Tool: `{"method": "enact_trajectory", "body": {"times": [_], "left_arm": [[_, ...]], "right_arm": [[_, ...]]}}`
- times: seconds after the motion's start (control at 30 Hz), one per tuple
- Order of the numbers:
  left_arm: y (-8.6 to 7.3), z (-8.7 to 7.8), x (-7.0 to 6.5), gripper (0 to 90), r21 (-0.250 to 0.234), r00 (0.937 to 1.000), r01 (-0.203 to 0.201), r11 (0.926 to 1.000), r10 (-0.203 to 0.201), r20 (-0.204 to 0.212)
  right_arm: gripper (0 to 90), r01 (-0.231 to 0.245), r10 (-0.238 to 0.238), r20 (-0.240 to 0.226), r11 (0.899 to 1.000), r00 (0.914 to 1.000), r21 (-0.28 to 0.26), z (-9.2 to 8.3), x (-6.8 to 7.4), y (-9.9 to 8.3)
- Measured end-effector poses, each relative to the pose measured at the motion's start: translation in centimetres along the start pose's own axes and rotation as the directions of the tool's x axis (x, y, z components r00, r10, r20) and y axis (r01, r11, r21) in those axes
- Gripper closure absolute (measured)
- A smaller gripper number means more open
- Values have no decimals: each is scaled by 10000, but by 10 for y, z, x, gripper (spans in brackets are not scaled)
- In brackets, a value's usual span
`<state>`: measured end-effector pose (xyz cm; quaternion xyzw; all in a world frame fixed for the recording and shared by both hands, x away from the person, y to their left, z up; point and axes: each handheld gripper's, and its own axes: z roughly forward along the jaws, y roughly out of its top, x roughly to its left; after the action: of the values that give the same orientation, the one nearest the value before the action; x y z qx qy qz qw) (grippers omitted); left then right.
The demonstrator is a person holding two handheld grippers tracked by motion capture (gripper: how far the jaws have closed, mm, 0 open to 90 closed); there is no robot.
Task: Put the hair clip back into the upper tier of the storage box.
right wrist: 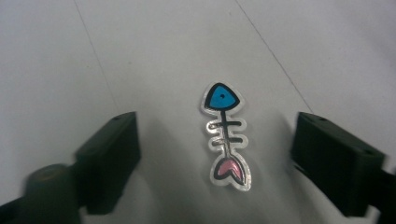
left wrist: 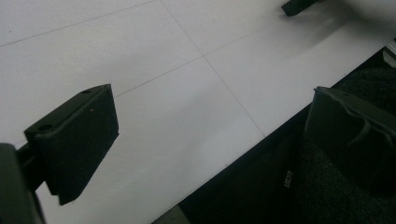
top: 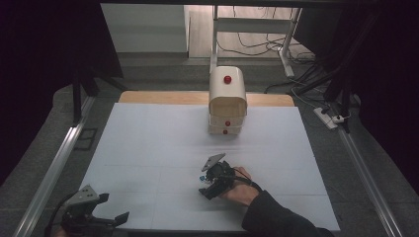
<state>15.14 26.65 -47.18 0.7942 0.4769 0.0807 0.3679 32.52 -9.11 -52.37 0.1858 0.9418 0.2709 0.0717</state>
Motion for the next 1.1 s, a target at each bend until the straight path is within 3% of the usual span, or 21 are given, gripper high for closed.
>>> {"method": "enact_trajectory", "body": {"times": [0.03, 0.07, 0.37, 0.4, 0.57, 0.7, 0.87, 0.97, 1.0, 1.1], "left_arm": [[0, 0, 0, 28, 3, 10000, -7, 10000, 7, 2], [0, 0, 0, 28, 6, 10000, -10, 10000, 10, 6], [0, 0, 0, 28, 3, 10000, -17, 10000, 17, 43], [0, 0, 0, 28, 6, 10000, -16, 10000, 16, 33], [0, 0, 0, 28, 11, 10000, -15, 10000, 15, 50], [0, 0, 0, 28, 12, 10000, -8, 10000, 8, 61], [0, 0, 0, 28, 3, 10000, 1, 10000, -1, 78], [0, 0, 0, 28, 1, 10000, -7, 10000, 7, 84], [0, 0, 0, 28, 6, 10000, -5, 10000, 5, 93], [0, 0, 1, 28, 8, 9999, 0, 10000, 0, 107]], "right_arm": [[284, 13, -13, -54, 10000, 10000, 23, -2, -1, 2], [284, 13, -13, -54, 10000, 10000, 23, -2, -1, 2], [623, -183, 177, 132, 9988, 9998, 459, -7, -2, 8], [709, -112, 105, 116, 9982, 9999, 595, -7, 1, 9], [739, -70, 64, 99, 9976, 9999, 686, -8, 2, 10], [747, -343, 348, -67, 9973, 9994, 643, -8, 0, 10], [753, -205, 207, -34, 9974, 9998, 694, -9, 2, 10], [760, -284, 297, -198, 9976, 9994, 624, -10, 2, 10], [829, -350, 376, -633, 9985, 9973, 413, -12, 0, 10], [830, -272, 294, -545, 9988, 9981, 401, -13, 2, 11]]}}
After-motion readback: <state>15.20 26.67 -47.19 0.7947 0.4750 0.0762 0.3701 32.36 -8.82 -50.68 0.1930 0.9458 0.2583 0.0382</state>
